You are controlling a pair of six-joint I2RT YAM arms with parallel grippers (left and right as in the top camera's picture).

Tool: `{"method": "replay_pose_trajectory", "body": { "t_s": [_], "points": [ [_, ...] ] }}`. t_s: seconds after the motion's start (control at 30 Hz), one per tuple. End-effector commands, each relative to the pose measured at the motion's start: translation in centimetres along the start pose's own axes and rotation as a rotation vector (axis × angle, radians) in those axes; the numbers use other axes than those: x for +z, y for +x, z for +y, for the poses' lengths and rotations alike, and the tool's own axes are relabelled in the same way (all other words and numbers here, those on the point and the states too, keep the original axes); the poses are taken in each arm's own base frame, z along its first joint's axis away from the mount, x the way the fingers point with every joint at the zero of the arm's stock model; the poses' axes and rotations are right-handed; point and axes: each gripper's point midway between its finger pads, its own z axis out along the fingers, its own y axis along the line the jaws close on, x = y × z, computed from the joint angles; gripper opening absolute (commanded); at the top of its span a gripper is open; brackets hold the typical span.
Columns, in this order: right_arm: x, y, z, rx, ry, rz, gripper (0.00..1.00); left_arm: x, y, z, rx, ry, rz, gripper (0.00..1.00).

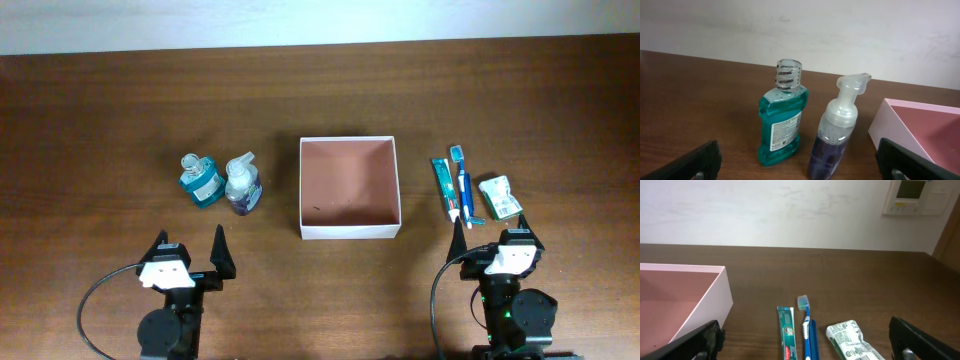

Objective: Pack container

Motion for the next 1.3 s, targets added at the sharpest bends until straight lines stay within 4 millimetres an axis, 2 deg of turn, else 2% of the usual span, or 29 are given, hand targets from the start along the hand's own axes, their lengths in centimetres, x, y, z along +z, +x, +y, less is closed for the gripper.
{"method": "replay_pose_trajectory", "body": {
  "t_s": [0.0,0.43,0.57,1.27],
  "points": [
    [0.0,0.3,-0.1,0.000,0.009,0.000,0.98,0.0,0.2,-0.1,0.016,0.005,0.003,0.99],
    [0.0,0.3,-0.1,0.000,0.009,0.000,0.99,0.0,0.2,0.0,0.017,0.003,0.002,0.99],
    [0.0,0.3,-0.1,0.000,0.009,0.000,0.98,0.0,-0.2,1.3,0.016,-0.073,-0.016,0.99],
    [0.0,0.3,-0.1,0.000,0.009,0.000,0.98,0.1,0.1,1.1,0.017,-0.063,-0.002,0.99]
  ]
}}
